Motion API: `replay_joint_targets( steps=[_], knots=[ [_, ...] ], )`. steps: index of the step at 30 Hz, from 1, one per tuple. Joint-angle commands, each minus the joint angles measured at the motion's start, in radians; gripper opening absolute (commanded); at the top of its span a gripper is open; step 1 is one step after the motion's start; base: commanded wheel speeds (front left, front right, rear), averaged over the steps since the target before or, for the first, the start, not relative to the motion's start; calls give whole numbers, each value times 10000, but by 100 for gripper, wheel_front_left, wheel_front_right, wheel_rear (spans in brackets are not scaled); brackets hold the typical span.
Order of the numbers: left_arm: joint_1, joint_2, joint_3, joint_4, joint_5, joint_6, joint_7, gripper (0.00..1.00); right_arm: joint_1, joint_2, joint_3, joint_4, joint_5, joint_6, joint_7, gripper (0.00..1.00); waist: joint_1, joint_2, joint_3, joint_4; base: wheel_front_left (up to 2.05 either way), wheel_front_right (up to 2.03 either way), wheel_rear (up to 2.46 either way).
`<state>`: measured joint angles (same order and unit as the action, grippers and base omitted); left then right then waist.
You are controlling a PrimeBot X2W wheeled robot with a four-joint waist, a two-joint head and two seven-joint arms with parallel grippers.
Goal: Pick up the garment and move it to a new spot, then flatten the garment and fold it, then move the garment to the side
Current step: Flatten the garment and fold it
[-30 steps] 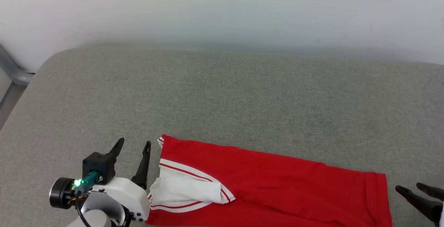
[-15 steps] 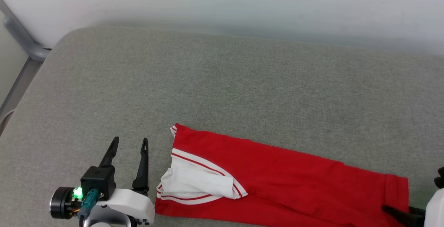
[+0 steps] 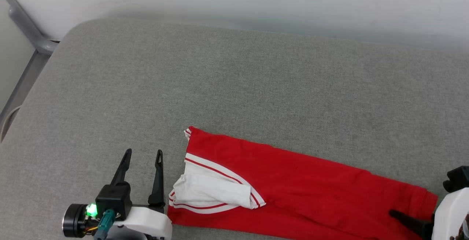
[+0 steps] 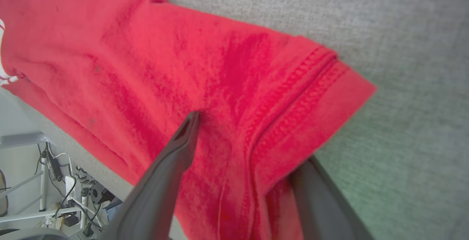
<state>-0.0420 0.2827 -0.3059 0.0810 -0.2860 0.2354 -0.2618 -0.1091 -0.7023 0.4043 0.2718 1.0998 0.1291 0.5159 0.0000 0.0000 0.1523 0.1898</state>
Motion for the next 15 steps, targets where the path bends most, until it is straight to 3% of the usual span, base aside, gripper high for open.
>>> replay_joint_targets(
  steps=[1,2,3,4,15],
  knots=[
    [194,-86,71,11,91,-86,-41,100,30,326,371,71,16,26,39,100,0,0,-7,-2,0,0,0],
    [224,-167,182,25,204,-156,-40,100,15,273,433,108,-53,26,-53,100,0,0,-18,-6,0,0,0],
    [251,-263,279,70,308,-232,-33,100,-25,199,479,142,-136,24,-195,43,0,0,-32,-17,0,0,0],
    [264,-341,392,70,407,-302,-33,100,-87,132,510,174,-173,24,-327,2,0,0,-57,-39,0,0,0],
    [829,-937,1355,-21,1310,-886,-32,100,-218,-664,487,476,71,7,-1318,0,0,0,-533,-355,0,0,0]
  ],
)
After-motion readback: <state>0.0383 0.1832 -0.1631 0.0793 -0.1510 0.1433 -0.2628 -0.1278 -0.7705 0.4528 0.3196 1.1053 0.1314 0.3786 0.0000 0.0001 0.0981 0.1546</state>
